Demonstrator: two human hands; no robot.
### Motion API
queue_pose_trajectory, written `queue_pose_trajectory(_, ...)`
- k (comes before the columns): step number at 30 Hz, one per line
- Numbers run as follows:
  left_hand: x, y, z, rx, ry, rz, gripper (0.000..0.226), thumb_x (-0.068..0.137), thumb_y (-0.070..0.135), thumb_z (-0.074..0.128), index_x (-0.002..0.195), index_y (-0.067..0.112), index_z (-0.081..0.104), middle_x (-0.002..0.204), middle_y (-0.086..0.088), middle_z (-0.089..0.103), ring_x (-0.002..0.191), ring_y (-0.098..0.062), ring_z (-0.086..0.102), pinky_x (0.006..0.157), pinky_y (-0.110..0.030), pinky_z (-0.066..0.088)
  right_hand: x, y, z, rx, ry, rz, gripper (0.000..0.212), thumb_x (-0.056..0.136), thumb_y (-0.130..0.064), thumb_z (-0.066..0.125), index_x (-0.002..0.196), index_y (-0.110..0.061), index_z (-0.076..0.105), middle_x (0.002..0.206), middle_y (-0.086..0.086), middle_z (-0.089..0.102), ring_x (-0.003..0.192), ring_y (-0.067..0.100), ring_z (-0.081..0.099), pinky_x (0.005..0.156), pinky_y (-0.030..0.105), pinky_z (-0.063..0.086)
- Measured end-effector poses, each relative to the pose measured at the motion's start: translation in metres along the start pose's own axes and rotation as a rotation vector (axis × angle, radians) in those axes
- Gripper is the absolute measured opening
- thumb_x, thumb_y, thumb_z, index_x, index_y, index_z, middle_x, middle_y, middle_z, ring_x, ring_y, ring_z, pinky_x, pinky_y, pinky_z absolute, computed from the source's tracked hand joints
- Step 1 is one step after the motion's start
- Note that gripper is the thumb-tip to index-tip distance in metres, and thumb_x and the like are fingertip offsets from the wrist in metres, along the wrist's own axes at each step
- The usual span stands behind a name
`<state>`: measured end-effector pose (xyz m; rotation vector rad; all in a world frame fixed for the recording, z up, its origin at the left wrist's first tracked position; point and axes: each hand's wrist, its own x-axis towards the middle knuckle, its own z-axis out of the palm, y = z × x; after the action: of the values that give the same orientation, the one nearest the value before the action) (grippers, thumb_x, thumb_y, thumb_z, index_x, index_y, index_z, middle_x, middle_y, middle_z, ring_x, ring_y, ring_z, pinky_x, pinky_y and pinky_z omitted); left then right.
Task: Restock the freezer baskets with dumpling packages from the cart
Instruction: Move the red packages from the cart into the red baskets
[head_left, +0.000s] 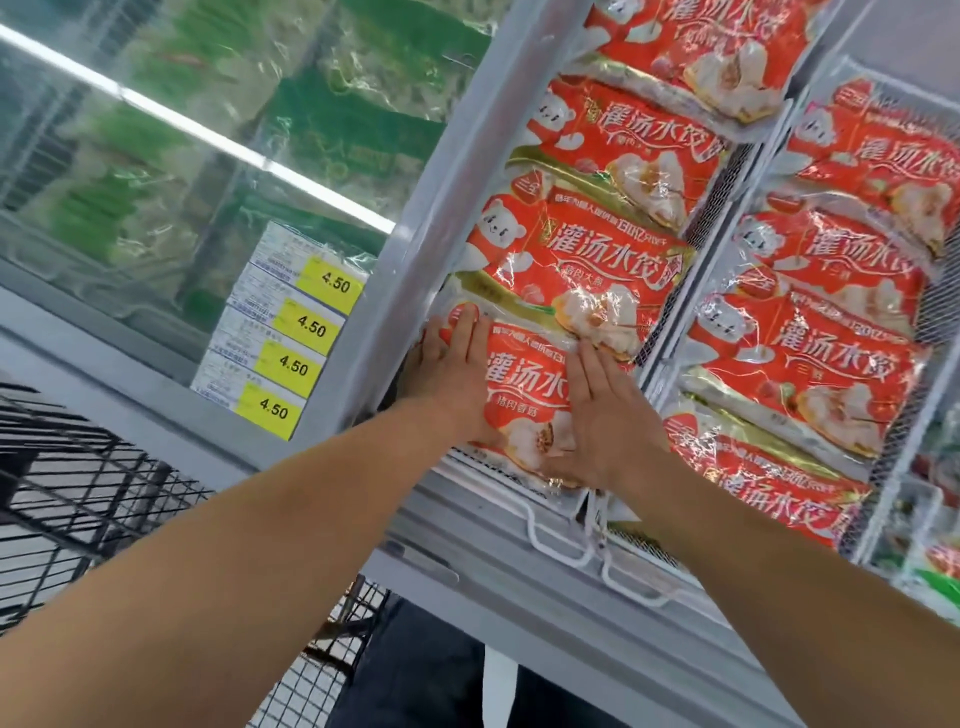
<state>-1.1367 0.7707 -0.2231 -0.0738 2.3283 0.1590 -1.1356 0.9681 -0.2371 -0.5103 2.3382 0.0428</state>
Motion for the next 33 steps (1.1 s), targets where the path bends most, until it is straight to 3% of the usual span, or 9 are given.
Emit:
queue_pose_trajectory(8,-0.008,0.002,-0.009,-0.025,-0.043,-0.036,0.147,0.057,0.072,0.079,0.152,0.027,-0.023,0.162,0.001,-0.024,0.150,-0.036,-0.018,0.119,-0.057,0.001,-0.025,0.009,-0.014,0.028,0.045,-0.015,0.129,0.070,-0.084,0.052,0.155,-0.013,-0.014,0.163,0.007,-0.020,0.151,0.026,-0.018,0.123,0.049,-0.003)
queue_pose_trajectory(12,-0.007,0.023,-0.039,-0.103,0.162,0.010,0.101,0.079,0.064,0.065,0.153,0.015,0.018,0.157,-0.010,0.025,0.145,-0.035,0.022,0.115,-0.053,0.031,-0.028,0.044,-0.051,0.149,0.225,-0.031,0.107,0.080,-0.072,0.056,0.157,-0.015,0.008,0.165,0.007,0.005,0.152,0.028,0.006,0.123,0.042,0.008)
queue_pose_trajectory(14,0.006,0.039,-0.057,-0.109,0.334,0.060,0.079,0.090,0.053,0.055,0.152,0.014,0.026,0.154,-0.011,0.034,0.139,-0.034,0.031,0.111,-0.050,0.037,-0.013,0.064,-0.071,0.195,0.294,-0.002,0.101,0.085,-0.062,0.061,0.157,-0.013,0.010,0.165,0.008,0.008,0.151,0.028,0.010,0.122,0.038,0.012)
queue_pose_trajectory(16,0.029,0.055,-0.076,-0.138,0.364,0.101,0.080,0.094,0.049,0.053,0.156,0.018,0.014,0.162,-0.010,0.019,0.147,-0.035,0.020,0.115,-0.053,0.030,0.013,0.078,-0.087,0.236,0.310,0.021,0.105,0.084,-0.059,0.065,0.158,-0.013,0.006,0.165,0.008,0.004,0.151,0.028,0.009,0.121,0.037,0.013)
queue_pose_trajectory(22,0.089,0.061,-0.087,-0.097,0.159,0.034,0.112,0.082,0.063,0.064,0.155,0.031,-0.015,0.163,-0.002,-0.023,0.150,-0.034,-0.020,0.119,-0.056,0.000,0.073,0.094,-0.082,0.142,0.189,0.049,0.127,0.074,-0.074,0.063,0.155,-0.015,-0.015,0.165,0.007,-0.013,0.152,0.025,-0.003,0.123,0.048,0.012)
queue_pose_trajectory(25,0.093,0.055,-0.088,-0.084,0.165,0.041,0.114,0.080,0.067,0.063,0.156,0.031,-0.014,0.164,-0.004,-0.021,0.150,-0.034,-0.020,0.120,-0.054,-0.001,0.074,0.097,-0.083,0.126,0.180,0.051,0.123,0.074,-0.077,0.059,0.155,-0.020,-0.014,0.165,0.002,-0.011,0.152,0.024,-0.002,0.122,0.051,0.005)
queue_pose_trajectory(28,0.093,0.060,-0.095,-0.118,0.181,0.020,0.112,0.077,0.068,0.065,0.157,0.028,-0.002,0.166,-0.005,-0.011,0.151,-0.035,-0.012,0.120,-0.055,0.001,0.073,0.106,-0.096,0.149,0.261,0.008,0.108,0.075,-0.077,0.058,0.156,-0.019,0.015,0.161,0.005,0.019,0.146,0.029,0.021,0.120,0.050,0.014)
queue_pose_trajectory(30,0.098,0.069,-0.107,-0.167,0.273,0.031,0.100,0.080,0.065,0.061,0.157,0.025,0.011,0.166,-0.007,0.001,0.152,-0.035,-0.004,0.120,-0.055,0.006,0.083,0.120,-0.112,0.230,0.411,-0.022,0.084,0.082,-0.063,0.063,0.145,-0.014,0.039,0.145,0.008,0.043,0.132,0.032,0.041,0.111,0.046,0.029)
queue_pose_trajectory(33,0.124,0.085,-0.129,-0.196,0.414,0.094,0.079,0.092,0.052,0.053,0.156,0.026,0.016,0.166,-0.009,0.008,0.152,-0.036,0.003,0.122,-0.054,0.013,0.111,0.141,-0.138,0.292,0.513,-0.023,0.072,0.089,-0.043,0.065,0.145,-0.005,0.040,0.149,0.016,0.040,0.135,0.038,0.039,0.113,0.044,0.032)
